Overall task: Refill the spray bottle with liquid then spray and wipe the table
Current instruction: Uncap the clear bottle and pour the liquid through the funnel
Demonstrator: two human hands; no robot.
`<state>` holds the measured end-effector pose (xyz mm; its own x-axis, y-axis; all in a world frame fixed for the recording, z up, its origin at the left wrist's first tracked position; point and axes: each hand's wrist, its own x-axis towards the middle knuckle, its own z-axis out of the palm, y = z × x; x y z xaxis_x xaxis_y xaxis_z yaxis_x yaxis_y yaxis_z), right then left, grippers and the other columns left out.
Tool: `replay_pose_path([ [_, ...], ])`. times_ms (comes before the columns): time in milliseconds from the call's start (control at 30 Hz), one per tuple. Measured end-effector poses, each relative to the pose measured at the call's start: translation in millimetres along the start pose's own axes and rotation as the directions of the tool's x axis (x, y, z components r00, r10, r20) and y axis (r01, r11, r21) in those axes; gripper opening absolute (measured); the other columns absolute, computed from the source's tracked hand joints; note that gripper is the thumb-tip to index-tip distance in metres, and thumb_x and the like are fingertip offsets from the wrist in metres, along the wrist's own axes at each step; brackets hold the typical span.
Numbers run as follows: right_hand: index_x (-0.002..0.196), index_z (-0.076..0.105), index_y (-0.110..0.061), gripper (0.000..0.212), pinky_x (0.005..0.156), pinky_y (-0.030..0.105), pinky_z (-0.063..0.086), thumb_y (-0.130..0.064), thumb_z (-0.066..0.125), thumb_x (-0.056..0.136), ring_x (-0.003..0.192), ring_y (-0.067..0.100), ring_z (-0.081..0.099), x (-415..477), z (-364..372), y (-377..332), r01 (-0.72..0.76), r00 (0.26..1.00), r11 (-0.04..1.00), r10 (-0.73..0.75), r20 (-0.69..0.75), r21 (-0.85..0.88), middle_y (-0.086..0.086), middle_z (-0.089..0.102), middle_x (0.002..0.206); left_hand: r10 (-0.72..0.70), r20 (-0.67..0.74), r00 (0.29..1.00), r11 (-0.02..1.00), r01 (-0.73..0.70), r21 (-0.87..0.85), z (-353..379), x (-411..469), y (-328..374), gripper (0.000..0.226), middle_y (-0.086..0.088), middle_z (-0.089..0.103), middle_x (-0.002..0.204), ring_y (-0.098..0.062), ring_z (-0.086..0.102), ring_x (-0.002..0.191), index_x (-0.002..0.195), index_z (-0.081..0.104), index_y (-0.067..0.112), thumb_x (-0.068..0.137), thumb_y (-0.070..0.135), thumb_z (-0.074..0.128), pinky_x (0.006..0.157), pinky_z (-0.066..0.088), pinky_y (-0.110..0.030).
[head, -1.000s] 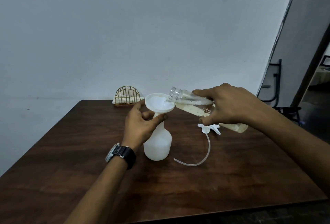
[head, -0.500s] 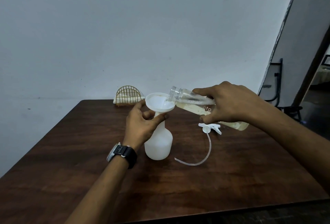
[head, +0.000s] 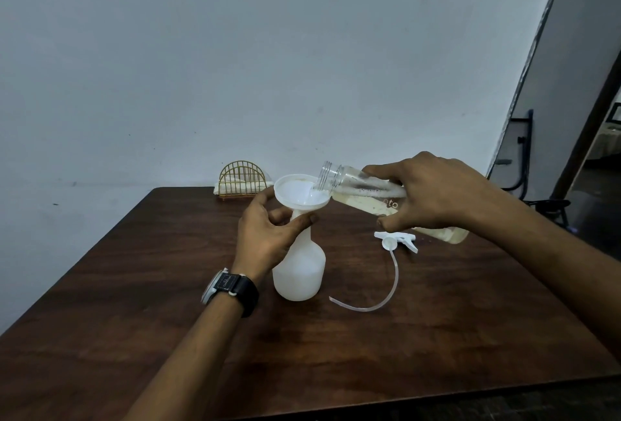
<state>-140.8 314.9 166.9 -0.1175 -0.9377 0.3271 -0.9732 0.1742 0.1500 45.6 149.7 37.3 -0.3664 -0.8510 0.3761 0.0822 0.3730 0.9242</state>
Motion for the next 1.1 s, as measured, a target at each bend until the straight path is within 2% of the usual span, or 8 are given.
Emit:
replay_pose_path([
  [233, 0.139, 0.052, -0.053, 0.075, 0.054, 0.027, 0.035, -0.05, 0.074, 0.068, 0.065, 0.003, 0.049, -0.9, 0.3, 1.0, 0.003, 1.0, 1.0, -0.003, 0.002, 0.004, -0.013, 0.053, 0.065, -0.008, 0.004, 1.0, 1.0, 0.008, 0.003, 0.5, 1.0, -0.6, 0.095, 0.01, 0.082, 0.1, -0.007, 0.075, 0.108, 0.15, 0.048, 0.019, 0.069, 0.034, 0.096, 0.101, 0.057, -0.05],
  [467, 0.14, 0.05, -0.052, 0.077, 0.057, 0.028, 0.04, -0.051, 0.074, 0.067, 0.079, 0.013, 0.059, 0.4, 2.5, 3.1, 0.008, 1.0, 1.0, -0.008, 0.003, 0.009, -0.013, 0.061, 0.073, -0.02, -0.006, 1.0, 1.0, 0.02, 0.005, 1.0, -0.1, 1.4, 0.094, 0.007, 0.082, 0.1, -0.005, 0.075, 0.108, 0.151, 0.045, 0.021, 0.071, 0.031, 0.095, 0.102, 0.057, -0.048],
  [567, 0.138, 0.051, -0.052, 0.075, 0.057, 0.028, 0.042, -0.051, 0.074, 0.067, 0.078, 0.014, 0.058, 1.1, 2.8, 2.8, 0.007, 1.0, 1.0, -0.007, -0.004, 0.009, -0.012, 0.061, 0.073, -0.023, -0.005, 1.0, 1.0, 0.023, -0.001, 1.2, 0.3, 0.8, 0.094, 0.006, 0.083, 0.099, -0.006, 0.075, 0.107, 0.151, 0.045, 0.021, 0.071, 0.031, 0.095, 0.102, 0.057, -0.049],
  [700, 0.139, 0.051, -0.053, 0.076, 0.055, 0.027, 0.037, -0.051, 0.075, 0.067, 0.073, 0.011, 0.054, 0.8, 2.0, 2.2, 0.007, 1.0, 1.0, -0.007, -0.007, 0.013, -0.012, 0.057, 0.07, -0.023, -0.004, 1.0, 1.0, 0.023, 0.002, 0.9, 0.1, 1.2, 0.092, 0.005, 0.083, 0.1, -0.007, 0.075, 0.106, 0.15, 0.046, 0.022, 0.072, 0.032, 0.095, 0.101, 0.058, -0.049],
  [967, 0.136, 0.053, -0.05, 0.072, 0.06, 0.03, 0.045, -0.054, 0.078, 0.069, 0.08, 0.015, 0.058, 0.0, 0.6, 0.7, 0.015, 1.0, 1.0, -0.016, -0.015, -0.011, -0.014, 0.058, 0.073, -0.021, -0.013, 1.0, 1.0, 0.021, 0.009, 1.3, -0.2, 2.0, 0.092, 0.009, 0.082, 0.1, -0.004, 0.075, 0.106, 0.15, 0.048, 0.02, 0.072, 0.031, 0.095, 0.101, 0.058, -0.048],
  [1100, 0.14, 0.051, -0.051, 0.074, 0.057, 0.028, 0.038, -0.052, 0.077, 0.07, 0.08, 0.013, 0.055, 0.3, -0.3, 0.6, 0.021, 1.0, 1.0, -0.022, -0.014, -0.008, -0.015, 0.058, 0.075, -0.014, -0.01, 1.0, 1.0, 0.014, 0.009, 1.5, -0.7, 2.3, 0.09, 0.007, 0.082, 0.099, -0.006, 0.076, 0.104, 0.149, 0.048, 0.02, 0.073, 0.029, 0.094, 0.099, 0.059, -0.049],
])
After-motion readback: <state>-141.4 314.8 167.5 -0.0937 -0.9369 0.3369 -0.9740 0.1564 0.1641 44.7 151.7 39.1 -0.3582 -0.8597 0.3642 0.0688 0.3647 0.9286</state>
